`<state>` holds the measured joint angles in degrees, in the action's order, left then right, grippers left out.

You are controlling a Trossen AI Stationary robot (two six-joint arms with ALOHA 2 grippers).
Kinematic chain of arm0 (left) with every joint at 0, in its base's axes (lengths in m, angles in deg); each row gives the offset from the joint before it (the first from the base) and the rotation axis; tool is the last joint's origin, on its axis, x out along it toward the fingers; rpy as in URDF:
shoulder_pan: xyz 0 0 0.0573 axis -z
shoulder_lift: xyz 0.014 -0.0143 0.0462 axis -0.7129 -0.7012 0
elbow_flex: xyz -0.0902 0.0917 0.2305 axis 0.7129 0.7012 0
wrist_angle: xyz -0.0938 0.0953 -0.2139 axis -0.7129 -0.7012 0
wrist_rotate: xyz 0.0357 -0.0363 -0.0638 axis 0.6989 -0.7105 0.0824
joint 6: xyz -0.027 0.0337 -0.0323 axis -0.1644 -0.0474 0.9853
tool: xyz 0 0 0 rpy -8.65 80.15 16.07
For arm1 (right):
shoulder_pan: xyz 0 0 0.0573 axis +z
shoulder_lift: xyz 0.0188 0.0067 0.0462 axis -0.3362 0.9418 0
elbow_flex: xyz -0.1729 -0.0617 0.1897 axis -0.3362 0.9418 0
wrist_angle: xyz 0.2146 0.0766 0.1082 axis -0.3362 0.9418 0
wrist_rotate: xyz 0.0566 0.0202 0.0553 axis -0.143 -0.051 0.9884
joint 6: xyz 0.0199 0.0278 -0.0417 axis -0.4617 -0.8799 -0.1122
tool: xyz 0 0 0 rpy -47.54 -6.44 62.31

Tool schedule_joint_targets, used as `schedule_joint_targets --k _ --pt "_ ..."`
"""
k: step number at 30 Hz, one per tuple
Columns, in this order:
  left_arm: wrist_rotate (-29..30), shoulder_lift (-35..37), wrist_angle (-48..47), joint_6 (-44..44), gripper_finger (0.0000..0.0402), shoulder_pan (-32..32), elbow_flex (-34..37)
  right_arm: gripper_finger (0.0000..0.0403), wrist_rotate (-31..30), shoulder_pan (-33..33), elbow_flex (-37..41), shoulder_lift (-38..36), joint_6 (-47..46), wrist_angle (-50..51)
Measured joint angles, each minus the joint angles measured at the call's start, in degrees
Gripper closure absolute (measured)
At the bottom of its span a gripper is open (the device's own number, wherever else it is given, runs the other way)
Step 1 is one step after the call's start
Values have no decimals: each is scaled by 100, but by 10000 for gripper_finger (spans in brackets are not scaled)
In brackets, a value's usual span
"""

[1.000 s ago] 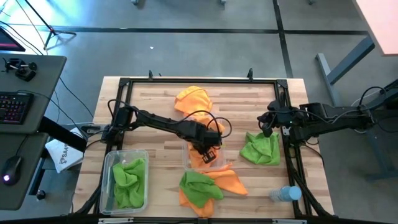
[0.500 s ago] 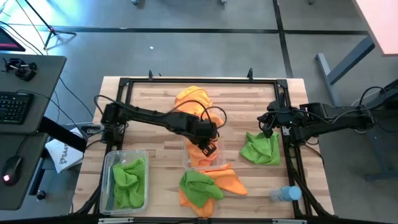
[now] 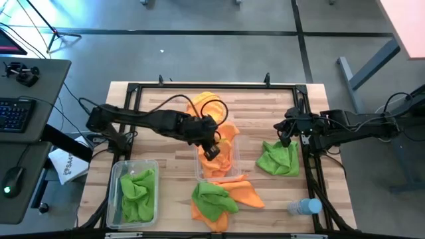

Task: Sort microfiber towel by color & place in baskets
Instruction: Put the right green microfiber cloth into the left transparent bin

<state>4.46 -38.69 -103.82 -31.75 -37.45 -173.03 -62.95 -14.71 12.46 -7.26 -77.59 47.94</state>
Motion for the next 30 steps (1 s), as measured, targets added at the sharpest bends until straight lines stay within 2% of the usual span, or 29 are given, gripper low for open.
schedule_joint_targets --k 3,7,15,24,30 --pt "242 202 -80 -370 323 148 286 375 171 88 0 19 0 -438" --pt "710 473 -51 -429 323 348 910 334 289 249 -7 249 -7 -849" --pt "866 1409 553 -323 323 510 2161 269 800 348 -7 1372 -957 -542" --pt "1021 2754 758 -220 323 647 3213 245 1658 371 -7 2590 -2866 963" --pt "1024 3375 847 -399 323 674 3656 244 1733 453 -7 3288 -3367 989"
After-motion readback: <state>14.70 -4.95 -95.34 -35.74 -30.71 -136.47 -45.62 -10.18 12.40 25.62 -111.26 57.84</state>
